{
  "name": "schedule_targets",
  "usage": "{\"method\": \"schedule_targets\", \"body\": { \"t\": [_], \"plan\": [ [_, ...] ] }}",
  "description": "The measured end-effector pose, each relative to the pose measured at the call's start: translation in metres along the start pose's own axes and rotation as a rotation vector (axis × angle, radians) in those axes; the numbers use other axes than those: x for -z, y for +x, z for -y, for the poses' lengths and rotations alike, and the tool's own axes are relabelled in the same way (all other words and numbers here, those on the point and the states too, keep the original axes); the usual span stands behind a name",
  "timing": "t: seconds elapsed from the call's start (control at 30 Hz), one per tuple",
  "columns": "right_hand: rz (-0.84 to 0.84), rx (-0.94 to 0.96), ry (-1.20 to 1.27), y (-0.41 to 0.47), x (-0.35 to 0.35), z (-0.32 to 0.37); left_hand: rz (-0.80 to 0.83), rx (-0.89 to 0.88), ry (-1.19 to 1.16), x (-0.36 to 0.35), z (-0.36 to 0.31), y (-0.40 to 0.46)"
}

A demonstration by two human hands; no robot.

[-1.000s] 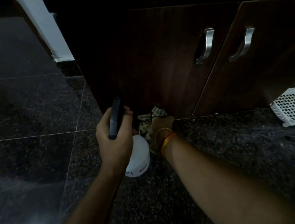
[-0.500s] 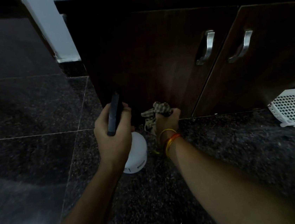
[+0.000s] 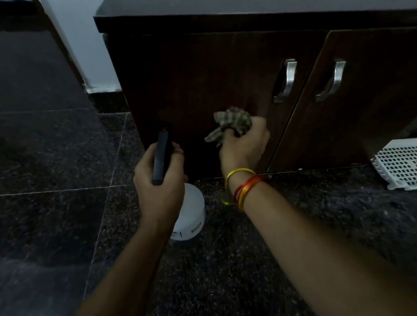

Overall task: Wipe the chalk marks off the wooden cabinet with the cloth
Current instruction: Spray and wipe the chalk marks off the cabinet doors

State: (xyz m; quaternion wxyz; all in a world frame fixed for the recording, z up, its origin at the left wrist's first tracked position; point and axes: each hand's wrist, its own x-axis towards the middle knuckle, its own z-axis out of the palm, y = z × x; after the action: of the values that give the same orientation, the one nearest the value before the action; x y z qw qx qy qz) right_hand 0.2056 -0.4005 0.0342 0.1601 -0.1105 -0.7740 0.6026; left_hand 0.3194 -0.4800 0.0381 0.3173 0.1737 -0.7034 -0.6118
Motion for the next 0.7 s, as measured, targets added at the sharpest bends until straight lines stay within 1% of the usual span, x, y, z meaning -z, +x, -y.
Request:
{"method": "schedule_targets", "body": {
  "t": [0.07,0.1,0.13,0.2,0.27,0.33,0.4,0.5,0.6,0.67,0.7],
  "plan": [
    [0.015,0.297,-0.071,-0.005,0.01,0.011,-0.014,0.001,-0.009,-0.002,-0.004,0.003],
    [0.037,0.407,-0.131,-0.003,0.013,0.01,-0.02,-0.005,-0.011,-0.003,-0.006,0.004],
    [0.075,0.488,-0.193,0.0,0.017,0.004,-0.02,-0.015,-0.009,-0.003,-0.008,0.005],
    [0.152,0.589,-0.343,0.006,0.025,-0.015,-0.017,-0.023,-0.009,-0.004,-0.009,0.004],
    [0.195,0.633,-0.465,0.009,0.032,-0.032,-0.018,-0.01,-0.018,-0.005,-0.01,0.003],
    [0.194,0.652,-0.493,0.01,0.033,-0.037,-0.016,-0.006,-0.019,-0.005,-0.011,0.002],
    [0.166,0.697,-0.451,0.013,0.03,-0.024,-0.01,-0.02,-0.02,-0.007,-0.013,0.004],
    [0.068,0.806,-0.414,0.017,0.025,0.007,0.008,-0.035,-0.021,-0.011,-0.017,0.003],
    [0.028,0.917,-0.454,0.022,0.027,0.013,0.018,-0.022,-0.031,-0.016,-0.02,0.0],
    [0.063,0.934,-0.516,0.025,0.033,-0.003,0.033,-0.009,-0.048,-0.02,-0.021,-0.003],
    [0.094,0.9,-0.537,0.024,0.036,-0.014,0.041,-0.003,-0.053,-0.022,-0.022,-0.004]
  ]
}}
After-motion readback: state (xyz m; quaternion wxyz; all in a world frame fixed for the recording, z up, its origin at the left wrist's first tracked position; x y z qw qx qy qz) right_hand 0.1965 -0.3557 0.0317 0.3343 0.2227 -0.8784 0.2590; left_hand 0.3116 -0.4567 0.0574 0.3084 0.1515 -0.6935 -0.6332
